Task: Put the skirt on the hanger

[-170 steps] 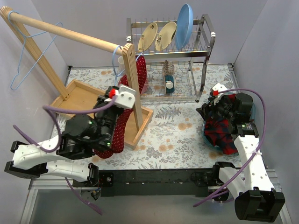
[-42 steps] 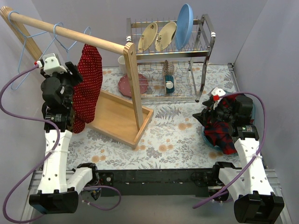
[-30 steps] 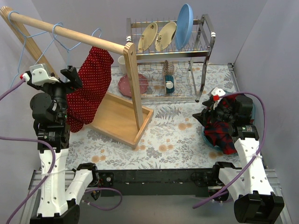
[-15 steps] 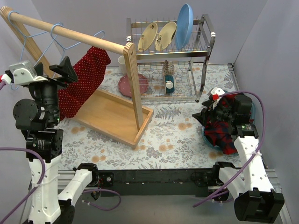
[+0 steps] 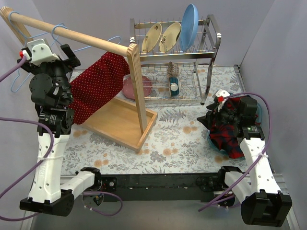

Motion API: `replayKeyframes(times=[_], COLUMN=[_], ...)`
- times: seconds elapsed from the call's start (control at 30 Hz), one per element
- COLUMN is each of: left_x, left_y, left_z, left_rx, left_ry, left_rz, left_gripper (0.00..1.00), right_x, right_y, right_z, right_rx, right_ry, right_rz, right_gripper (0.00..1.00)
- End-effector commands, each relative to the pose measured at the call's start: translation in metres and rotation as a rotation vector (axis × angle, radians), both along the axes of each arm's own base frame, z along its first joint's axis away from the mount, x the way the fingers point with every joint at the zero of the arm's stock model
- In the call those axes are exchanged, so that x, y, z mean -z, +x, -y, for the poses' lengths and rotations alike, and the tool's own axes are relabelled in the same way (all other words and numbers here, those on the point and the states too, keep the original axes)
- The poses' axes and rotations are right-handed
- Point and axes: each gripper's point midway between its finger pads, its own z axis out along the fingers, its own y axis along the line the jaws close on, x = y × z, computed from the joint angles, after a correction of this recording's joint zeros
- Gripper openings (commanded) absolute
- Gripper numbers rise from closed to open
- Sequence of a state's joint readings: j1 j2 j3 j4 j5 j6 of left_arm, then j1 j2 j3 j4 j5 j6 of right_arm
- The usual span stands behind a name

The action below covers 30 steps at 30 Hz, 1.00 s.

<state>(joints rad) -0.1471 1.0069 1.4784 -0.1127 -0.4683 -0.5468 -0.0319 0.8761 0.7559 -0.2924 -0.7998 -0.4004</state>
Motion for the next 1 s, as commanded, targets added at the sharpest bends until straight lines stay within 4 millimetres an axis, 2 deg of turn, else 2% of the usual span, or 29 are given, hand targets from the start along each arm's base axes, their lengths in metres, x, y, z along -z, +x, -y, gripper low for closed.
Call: replayKeyframes(times=[0.0,0.03,0.13,0.37,0.4,0.47,0.57,0.6,0.73,0.83,0.97], left_x=[-0.032,-0.041,-0.038,-0.017,-0.012,-0.006,0.014,0.026,0.048,0.054,0.053], left_y=[-0.031,-0.041,-0.045,-0.026,-0.03,-0.028,-0.02,-0.011,0.008,0.021,0.033], left_z=[-0.034,-0.039,-0.048,-0.077,-0.094,-0.108,-0.125,-0.131,-0.147,-0.151,-0.152], left_rx=[-0.175,-0.202,-0.265,-0.358,-0.411,-0.431,-0.47,-0.487,-0.536,-0.557,-0.566], left_ry=[-0.049,-0.054,-0.046,-0.068,-0.074,-0.107,-0.131,-0.131,-0.082,0.026,0.133], left_rz=[0.152,0.197,0.214,0.196,0.194,0.207,0.184,0.155,0.091,0.032,-0.007], left_gripper=[0.98,0.98,0.97,0.96,0.96,0.96,0.95,0.95,0.96,0.97,0.9], right_x=[-0.001,-0.001,0.001,0.004,0.006,0.007,0.009,0.011,0.014,0.017,0.023], right_y=[-0.004,-0.005,-0.006,-0.007,-0.007,-0.008,-0.008,-0.008,-0.01,-0.01,-0.01], right_z=[-0.005,-0.006,-0.008,-0.009,-0.009,-0.009,-0.011,-0.011,-0.014,-0.015,-0.015], right_rx=[-0.048,-0.052,-0.065,-0.078,-0.078,-0.085,-0.095,-0.102,-0.122,-0.131,-0.141], right_ry=[0.013,0.016,0.022,0.024,0.025,0.025,0.029,0.034,0.047,0.049,0.05], right_rz=[-0.008,-0.011,-0.027,-0.046,-0.052,-0.055,-0.071,-0.083,-0.115,-0.135,-0.162], right_gripper=[0.86,0.86,0.86,0.86,0.86,0.86,0.85,0.85,0.84,0.82,0.82])
